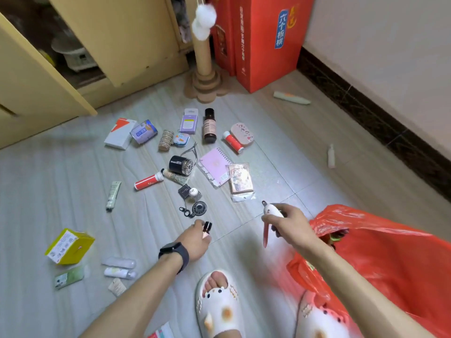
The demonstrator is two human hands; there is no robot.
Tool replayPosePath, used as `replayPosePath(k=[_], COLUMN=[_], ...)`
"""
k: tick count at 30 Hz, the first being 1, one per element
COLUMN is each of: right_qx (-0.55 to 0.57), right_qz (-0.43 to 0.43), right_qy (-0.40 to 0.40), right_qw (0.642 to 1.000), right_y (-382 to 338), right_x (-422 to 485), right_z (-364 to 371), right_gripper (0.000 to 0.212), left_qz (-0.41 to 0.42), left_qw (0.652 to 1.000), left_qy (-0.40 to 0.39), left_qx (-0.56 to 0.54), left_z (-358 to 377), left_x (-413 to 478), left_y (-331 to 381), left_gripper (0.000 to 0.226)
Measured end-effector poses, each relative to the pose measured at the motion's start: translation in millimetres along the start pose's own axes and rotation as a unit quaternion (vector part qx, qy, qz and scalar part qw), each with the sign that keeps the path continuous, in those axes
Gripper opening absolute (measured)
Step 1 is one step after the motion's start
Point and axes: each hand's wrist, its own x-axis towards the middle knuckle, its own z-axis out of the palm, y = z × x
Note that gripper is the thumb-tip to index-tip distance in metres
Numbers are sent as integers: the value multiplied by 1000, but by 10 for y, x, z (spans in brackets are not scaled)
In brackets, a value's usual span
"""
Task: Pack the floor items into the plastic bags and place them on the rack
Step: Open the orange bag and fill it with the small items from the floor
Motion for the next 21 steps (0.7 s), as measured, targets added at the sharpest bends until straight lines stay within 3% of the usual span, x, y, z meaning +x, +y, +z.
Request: replayPosePath(k=[3, 6, 8, 10, 15, 21], right_qx=[201, 430, 514, 545, 469, 234], right_qz=[30, 82, 114, 140, 172, 161], right_qy=[0, 10, 48, 94, 144, 210], right_qw=[979, 899, 849, 821, 854, 935], right_y=[265, 629, 872, 1106, 1583, 1860], right_x=[-556, -981, -1172, -1299, -1292, -886], right_z=[-243, -476, -661, -848, -1200, -1372], right_gripper=[26, 20, 19, 17, 13, 13], left_qz=[116, 201, 248, 301, 408, 382], left_qw=[991, 971, 951, 922, 858, 839], left_qy=[13, 25, 30, 20, -2, 39], left_qx=[62, 129, 184, 244, 313, 386], left_z=[-356, -609, -657, -598, -25, 935], left_x=[-256, -571, -766, -915, -1051, -801], left_y=[532, 1134, 1533, 1907, 2678, 2962], left_gripper=[34, 32, 33, 32, 28, 32])
